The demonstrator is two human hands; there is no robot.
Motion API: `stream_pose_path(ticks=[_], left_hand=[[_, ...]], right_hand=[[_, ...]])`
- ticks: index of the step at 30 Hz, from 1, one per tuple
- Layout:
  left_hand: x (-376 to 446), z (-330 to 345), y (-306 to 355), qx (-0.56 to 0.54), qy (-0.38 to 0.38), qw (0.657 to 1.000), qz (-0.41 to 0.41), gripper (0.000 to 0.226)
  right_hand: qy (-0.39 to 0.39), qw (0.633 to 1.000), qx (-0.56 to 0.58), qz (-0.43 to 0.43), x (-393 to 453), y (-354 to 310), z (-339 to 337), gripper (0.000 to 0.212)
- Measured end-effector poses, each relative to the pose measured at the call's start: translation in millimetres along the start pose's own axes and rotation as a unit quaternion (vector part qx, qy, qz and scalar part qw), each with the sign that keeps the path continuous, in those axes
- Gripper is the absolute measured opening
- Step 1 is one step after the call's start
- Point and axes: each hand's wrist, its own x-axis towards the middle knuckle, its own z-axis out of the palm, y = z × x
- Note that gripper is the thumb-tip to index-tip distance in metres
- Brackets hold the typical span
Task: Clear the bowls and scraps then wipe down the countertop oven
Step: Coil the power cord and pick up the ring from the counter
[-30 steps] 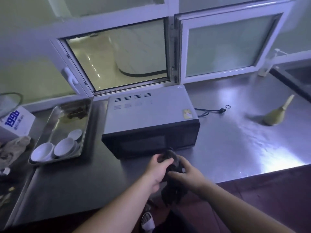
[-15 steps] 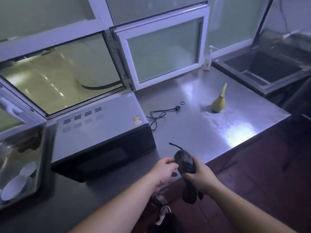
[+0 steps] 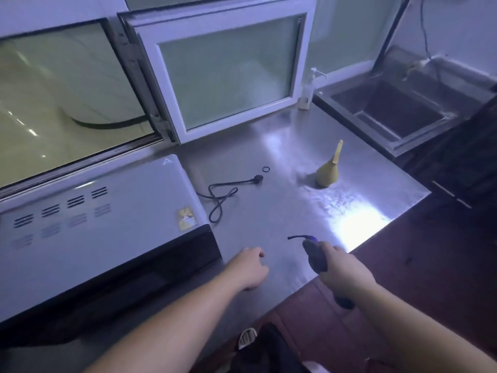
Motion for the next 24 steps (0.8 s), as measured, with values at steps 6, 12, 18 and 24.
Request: stream_pose_path(ticks=[6,12,18,24], left_hand=[[29.4,-13.0,2.3,-0.014,0.005,1.000,0.000,0.048],[58.9,-29.7,9.4,-0.035,0.031,0.998,-0.047,0.048],[82.8,-46.0,29.0,-0.067,0.059,0.988,-0.124,0.047],[109.2,-60.1,47.6,-0.062,0.081,0.975,-0.195,0.048]], right_hand=[[-0.025,0.999,-0.028,-0.032,48.7,-16.3,-16.0,0.042],[-0.054,0.994,-0.042,-0.090,117.3,-26.1,-34.3,0.040],[-0.108,0.977,-0.087,-0.162,188.9,-29.6,-44.5,0.049],[-0.134,0.954,-0.136,-0.230,244.1,-25.9,-51.1,0.064]])
